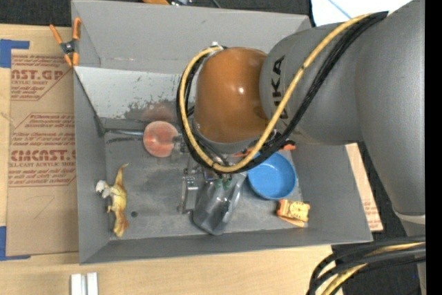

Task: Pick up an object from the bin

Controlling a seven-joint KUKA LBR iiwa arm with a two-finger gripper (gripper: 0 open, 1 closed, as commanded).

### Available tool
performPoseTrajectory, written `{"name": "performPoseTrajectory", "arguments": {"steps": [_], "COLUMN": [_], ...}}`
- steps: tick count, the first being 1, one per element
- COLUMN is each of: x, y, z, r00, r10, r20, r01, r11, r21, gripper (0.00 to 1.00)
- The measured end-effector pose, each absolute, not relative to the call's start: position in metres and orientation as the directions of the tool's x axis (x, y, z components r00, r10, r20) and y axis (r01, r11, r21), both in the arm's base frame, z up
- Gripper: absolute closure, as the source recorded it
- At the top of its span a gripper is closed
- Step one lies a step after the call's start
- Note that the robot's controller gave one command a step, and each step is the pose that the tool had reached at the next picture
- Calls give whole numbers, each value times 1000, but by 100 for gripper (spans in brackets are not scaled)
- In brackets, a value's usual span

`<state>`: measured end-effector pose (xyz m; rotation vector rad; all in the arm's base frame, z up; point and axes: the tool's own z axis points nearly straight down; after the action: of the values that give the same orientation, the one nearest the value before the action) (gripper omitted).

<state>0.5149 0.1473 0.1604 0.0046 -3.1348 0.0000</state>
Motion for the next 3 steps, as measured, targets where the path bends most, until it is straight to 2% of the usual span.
{"name": "performPoseTrajectory", "arguments": {"steps": [1,2,3], "x": [517,528,521], "y": [146,200,238], "z": [165,102,128], "r00": [-1000,-845,-978], "r10": [0,-534,-209], "r20": [0,-3,-2], "r01": [0,-534,-209], "r11": [1000,845,978], "r21": [1,1,3], "gripper": [0,0,0]}}
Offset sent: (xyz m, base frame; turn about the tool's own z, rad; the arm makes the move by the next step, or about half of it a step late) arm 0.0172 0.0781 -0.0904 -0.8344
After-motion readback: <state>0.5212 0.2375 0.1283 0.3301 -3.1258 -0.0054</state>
